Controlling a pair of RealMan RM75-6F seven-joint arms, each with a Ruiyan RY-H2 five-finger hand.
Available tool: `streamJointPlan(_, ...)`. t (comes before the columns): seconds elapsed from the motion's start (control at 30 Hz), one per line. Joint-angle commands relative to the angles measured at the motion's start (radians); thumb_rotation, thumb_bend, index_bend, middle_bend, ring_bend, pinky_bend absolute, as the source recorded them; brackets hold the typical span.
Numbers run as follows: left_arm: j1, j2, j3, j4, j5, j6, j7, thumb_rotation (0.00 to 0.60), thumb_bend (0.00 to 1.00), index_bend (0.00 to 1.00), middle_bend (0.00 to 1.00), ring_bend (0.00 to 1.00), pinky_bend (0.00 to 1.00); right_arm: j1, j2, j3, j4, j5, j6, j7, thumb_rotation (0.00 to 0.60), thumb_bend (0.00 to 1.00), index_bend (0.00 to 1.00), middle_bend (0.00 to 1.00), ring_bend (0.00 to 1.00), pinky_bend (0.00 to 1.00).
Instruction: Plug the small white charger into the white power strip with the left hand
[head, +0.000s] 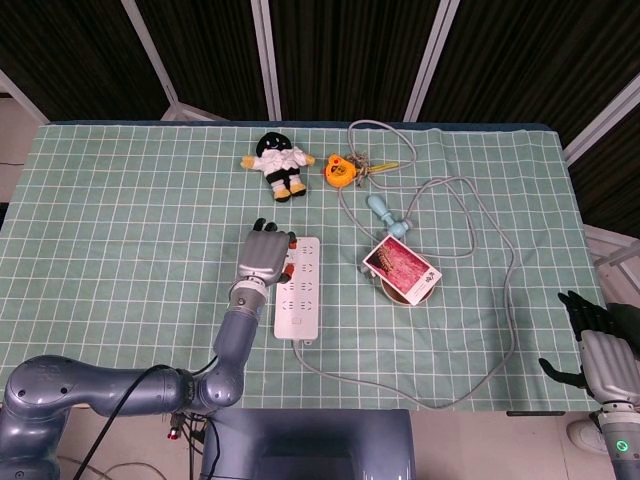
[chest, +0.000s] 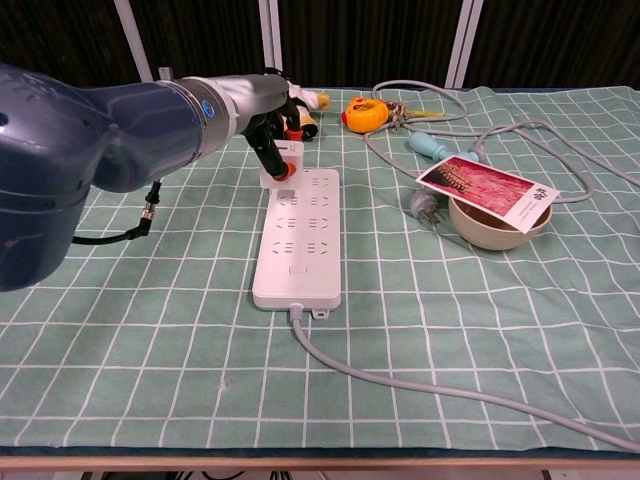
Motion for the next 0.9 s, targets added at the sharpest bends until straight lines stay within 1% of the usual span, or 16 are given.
streamJointPlan(0.03,-0.009,-0.009,0.002,0.015,-0.003,-0.011,-0.005,0.6,0.47,0.66,0.67,0.18,0.11,0.001,0.001,0.0,-0.001,0.0,-0.002,0.002,0.6,0.3,0.0,0.0,0.0,0.0)
streamJointPlan(0.27,-0.022,-0.028,0.001,0.039,-0.004,-0.022,-0.025,0.6,0.47,0.66,0.67,0.19,0.11,0.002,0.002,0.0,-0.001,0.001,-0.006,0.008,0.6,0.3,0.0,0.0,0.0,0.0)
streamJointPlan(0.57,-0.048,-0.049,-0.014,0.062,-0.03,-0.028,-0.031,0.6,0.47,0.66,0.67,0.19,0.11,0.002,0.003,-0.001,-0.003,0.001,-0.007,0.01,0.6,0.3,0.0,0.0,0.0,0.0)
streamJointPlan(0.9,-0.065,-0.058,-0.01,0.082,-0.038,-0.032,-0.025,0.6,0.47,0.66,0.67,0.19,0.11,0.003,0.006,-0.002,-0.004,0.0,-0.009,0.016,0.6,0.3,0.0,0.0,0.0,0.0)
